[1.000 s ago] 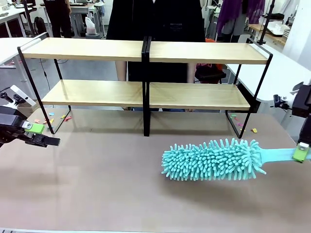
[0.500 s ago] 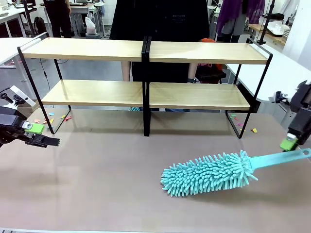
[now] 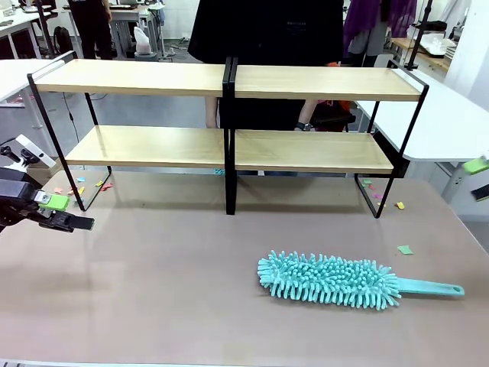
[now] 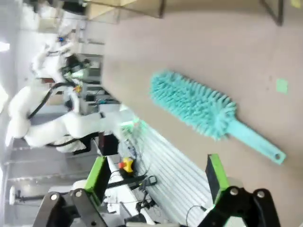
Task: Clean the shelves.
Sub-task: Place the Duster on the table.
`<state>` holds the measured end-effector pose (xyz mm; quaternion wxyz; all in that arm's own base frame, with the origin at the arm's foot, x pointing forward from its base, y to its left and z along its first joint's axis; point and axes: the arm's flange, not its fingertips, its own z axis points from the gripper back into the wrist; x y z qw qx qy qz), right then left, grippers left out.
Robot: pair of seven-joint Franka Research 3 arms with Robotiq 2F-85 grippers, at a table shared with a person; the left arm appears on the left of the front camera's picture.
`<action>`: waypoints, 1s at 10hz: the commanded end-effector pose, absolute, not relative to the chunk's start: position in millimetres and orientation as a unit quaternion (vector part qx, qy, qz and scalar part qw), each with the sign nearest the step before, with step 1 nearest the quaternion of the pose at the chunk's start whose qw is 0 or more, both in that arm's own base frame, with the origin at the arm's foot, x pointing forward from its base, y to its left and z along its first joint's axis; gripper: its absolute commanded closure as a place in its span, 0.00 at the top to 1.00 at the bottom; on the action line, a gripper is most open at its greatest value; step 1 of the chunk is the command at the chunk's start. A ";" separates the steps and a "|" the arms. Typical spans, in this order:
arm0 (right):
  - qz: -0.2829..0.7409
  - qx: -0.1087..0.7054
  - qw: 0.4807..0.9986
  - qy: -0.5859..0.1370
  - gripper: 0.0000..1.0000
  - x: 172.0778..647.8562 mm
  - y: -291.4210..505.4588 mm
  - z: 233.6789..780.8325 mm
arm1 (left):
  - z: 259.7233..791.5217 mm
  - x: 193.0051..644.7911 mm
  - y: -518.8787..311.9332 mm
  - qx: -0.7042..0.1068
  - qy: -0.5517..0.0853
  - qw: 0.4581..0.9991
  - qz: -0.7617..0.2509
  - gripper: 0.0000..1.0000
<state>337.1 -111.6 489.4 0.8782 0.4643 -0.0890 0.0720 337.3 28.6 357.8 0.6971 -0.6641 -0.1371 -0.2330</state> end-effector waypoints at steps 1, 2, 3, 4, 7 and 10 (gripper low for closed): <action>0.125 0.533 0.834 -0.065 1.00 311.4 -126.5 505.7 | 358.0 334.0 27.6 -0.669 -0.147 0.687 -0.243 1.00; 0.134 0.543 0.828 -0.045 1.00 294.8 -128.0 514.0 | 358.0 334.0 27.6 -0.669 -0.147 0.687 -0.243 1.00; 0.152 0.559 0.815 -0.019 1.00 281.8 -122.7 515.9 | 358.0 334.0 27.6 -0.669 -0.147 0.687 -0.243 1.00; 0.170 0.564 0.808 0.021 1.00 275.4 -117.7 512.9 | 358.0 334.0 27.6 -0.669 -0.147 0.687 -0.243 1.00; 0.133 0.550 0.823 -0.045 1.00 286.7 -121.9 512.9 | 358.0 334.0 27.6 -0.669 -0.147 0.687 -0.243 1.00; 0.133 0.550 0.823 -0.045 1.00 286.7 -121.9 512.9 | 358.0 334.0 27.6 -0.669 -0.147 0.687 -0.243 1.00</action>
